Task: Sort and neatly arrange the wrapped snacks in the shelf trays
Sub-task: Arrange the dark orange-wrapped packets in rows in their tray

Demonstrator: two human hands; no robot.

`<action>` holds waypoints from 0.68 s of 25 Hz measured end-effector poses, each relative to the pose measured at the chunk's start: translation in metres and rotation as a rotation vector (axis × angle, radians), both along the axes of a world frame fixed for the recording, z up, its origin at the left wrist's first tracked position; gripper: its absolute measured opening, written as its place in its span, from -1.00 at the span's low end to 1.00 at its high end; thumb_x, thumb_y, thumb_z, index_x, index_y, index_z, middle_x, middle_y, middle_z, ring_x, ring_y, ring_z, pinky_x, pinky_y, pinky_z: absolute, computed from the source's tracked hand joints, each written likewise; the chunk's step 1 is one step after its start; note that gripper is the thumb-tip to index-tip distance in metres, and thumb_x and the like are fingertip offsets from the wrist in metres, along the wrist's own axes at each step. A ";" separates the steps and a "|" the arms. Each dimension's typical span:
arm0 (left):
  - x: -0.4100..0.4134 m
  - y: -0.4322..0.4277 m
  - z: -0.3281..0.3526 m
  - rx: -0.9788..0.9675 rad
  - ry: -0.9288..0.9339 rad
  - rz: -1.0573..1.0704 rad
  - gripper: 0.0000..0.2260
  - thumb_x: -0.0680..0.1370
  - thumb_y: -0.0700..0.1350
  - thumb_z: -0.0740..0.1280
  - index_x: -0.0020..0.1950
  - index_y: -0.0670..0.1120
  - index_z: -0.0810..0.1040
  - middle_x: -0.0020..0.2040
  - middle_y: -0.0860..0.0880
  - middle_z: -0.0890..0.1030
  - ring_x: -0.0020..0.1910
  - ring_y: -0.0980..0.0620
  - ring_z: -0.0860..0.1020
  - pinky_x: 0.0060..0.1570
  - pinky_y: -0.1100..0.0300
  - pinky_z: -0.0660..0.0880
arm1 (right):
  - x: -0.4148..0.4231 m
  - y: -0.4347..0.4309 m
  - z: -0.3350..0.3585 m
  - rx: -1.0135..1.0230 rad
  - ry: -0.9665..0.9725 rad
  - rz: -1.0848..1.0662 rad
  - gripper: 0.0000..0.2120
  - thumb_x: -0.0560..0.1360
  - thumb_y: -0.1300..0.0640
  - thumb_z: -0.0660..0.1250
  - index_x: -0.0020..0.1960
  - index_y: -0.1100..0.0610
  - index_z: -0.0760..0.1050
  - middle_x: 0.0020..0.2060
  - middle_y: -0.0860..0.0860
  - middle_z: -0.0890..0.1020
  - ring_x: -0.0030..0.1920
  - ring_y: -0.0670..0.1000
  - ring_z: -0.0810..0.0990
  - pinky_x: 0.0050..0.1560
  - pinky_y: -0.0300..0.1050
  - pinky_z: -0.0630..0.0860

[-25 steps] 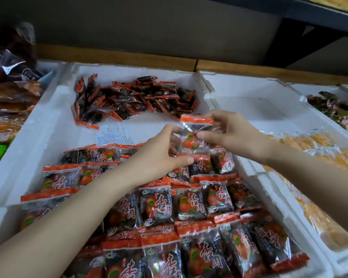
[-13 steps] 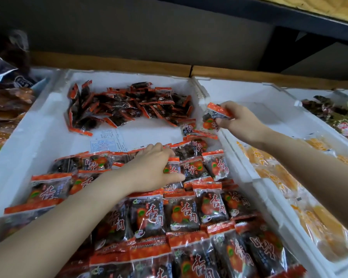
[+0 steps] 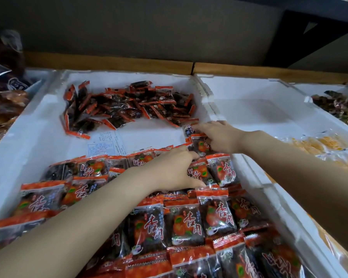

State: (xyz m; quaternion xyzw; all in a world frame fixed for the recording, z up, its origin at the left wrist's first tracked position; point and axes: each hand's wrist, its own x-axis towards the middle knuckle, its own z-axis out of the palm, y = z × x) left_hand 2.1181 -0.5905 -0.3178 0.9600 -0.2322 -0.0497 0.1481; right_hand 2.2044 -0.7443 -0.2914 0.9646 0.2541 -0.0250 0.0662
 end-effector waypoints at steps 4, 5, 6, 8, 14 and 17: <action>-0.003 0.001 -0.001 -0.042 -0.014 0.002 -0.34 0.49 0.18 0.33 0.51 -0.03 0.22 0.32 -0.05 0.34 0.34 -0.02 0.32 0.33 0.10 0.29 | -0.003 -0.002 0.006 0.065 0.103 0.040 -0.50 0.54 0.32 0.10 0.42 0.01 0.27 0.32 0.02 0.47 0.35 0.03 0.36 0.45 -0.02 -0.01; -0.004 0.002 -0.001 -0.048 -0.013 0.007 -0.38 0.52 0.18 0.30 0.50 -0.03 0.23 0.32 -0.04 0.35 0.33 -0.02 0.33 0.32 0.09 0.29 | -0.005 -0.002 0.008 0.083 0.111 0.050 -0.50 0.54 0.33 0.11 0.43 0.02 0.27 0.32 0.03 0.47 0.32 0.04 0.38 0.41 -0.08 0.07; -0.005 0.003 -0.001 -0.051 -0.023 0.014 -0.43 0.55 0.17 0.25 0.49 -0.03 0.25 0.32 -0.04 0.36 0.33 -0.02 0.34 0.32 0.07 0.29 | -0.006 -0.003 0.010 0.092 0.118 0.056 -0.48 0.52 0.34 0.11 0.44 0.02 0.26 0.32 0.04 0.47 0.31 0.05 0.39 0.38 -0.11 0.12; -0.003 0.005 -0.001 -0.034 -0.096 0.045 -0.51 0.60 0.14 0.17 0.48 -0.03 0.26 0.32 -0.04 0.36 0.33 -0.03 0.33 0.33 0.05 0.26 | -0.010 -0.005 0.008 0.062 0.119 0.056 -0.41 0.51 0.37 0.09 0.48 0.00 0.19 0.33 0.07 0.47 0.33 0.06 0.39 0.44 -0.08 0.01; 0.026 0.014 -0.003 0.061 0.016 0.142 -0.42 0.59 0.16 0.18 0.53 -0.07 0.14 0.49 -0.08 0.25 0.45 -0.07 0.23 0.40 0.02 0.21 | -0.009 -0.004 0.003 0.041 0.144 0.027 -0.44 0.57 0.33 0.02 0.48 -0.10 0.16 0.22 0.08 0.56 0.32 0.02 0.41 0.48 -0.02 -0.27; 0.028 0.012 0.001 0.108 0.036 0.140 -0.43 0.58 0.16 0.21 0.52 -0.04 0.18 0.44 -0.10 0.33 0.40 -0.10 0.28 0.34 0.01 0.28 | -0.006 -0.004 0.005 0.011 0.136 0.064 -0.54 0.62 0.24 0.03 0.47 -0.07 0.21 0.31 0.02 0.50 0.32 0.00 0.41 0.47 0.00 -0.22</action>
